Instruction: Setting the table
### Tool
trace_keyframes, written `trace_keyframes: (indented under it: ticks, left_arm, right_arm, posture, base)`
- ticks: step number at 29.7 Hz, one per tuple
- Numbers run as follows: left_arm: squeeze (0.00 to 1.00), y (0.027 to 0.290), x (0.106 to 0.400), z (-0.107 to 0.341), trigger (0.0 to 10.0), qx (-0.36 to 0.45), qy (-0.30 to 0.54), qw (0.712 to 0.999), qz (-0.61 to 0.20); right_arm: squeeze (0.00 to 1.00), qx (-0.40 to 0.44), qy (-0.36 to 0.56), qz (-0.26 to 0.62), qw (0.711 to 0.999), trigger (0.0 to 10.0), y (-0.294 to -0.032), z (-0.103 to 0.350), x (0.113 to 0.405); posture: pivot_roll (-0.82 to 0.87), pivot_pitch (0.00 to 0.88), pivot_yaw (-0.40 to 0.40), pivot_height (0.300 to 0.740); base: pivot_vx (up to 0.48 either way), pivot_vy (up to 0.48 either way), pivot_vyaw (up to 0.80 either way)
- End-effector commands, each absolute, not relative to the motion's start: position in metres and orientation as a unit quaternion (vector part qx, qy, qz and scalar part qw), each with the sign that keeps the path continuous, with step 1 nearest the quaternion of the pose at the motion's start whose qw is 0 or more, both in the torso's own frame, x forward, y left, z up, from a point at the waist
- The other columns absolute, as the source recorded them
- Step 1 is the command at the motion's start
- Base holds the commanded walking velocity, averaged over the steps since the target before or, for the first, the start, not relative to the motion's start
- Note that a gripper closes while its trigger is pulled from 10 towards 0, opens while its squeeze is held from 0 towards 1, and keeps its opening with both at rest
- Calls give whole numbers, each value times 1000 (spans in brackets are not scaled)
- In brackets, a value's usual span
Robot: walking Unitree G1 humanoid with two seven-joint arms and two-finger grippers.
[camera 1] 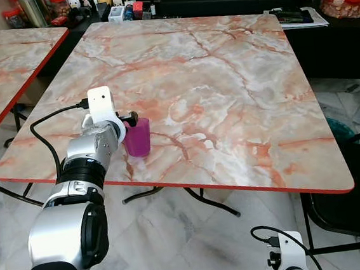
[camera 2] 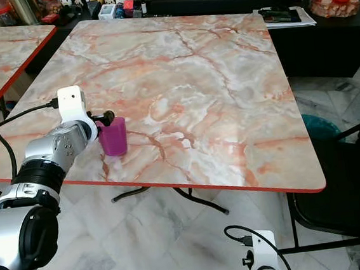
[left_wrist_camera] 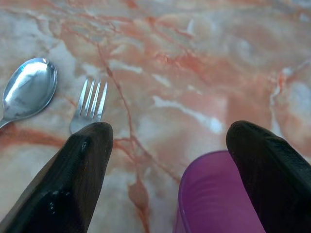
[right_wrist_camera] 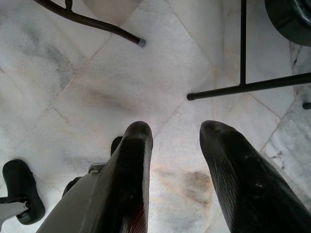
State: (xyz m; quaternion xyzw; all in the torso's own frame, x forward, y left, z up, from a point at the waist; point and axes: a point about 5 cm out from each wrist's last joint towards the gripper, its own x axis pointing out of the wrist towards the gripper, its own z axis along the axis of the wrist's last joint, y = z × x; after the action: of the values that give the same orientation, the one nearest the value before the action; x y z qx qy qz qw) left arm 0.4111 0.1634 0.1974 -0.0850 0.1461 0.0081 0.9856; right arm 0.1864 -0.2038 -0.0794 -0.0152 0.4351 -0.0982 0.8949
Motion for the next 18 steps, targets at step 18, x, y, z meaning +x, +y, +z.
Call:
trace_keyframes:
  ticks: [18]
  left_arm:
    - [0,157,416,249,10000,-88,50,995,-1]
  right_arm:
    - [0,-11,443,-103,891,10000,-203,-83,180]
  posture:
    - [-76,126,9,740]
  base:
    - [0,0,0]
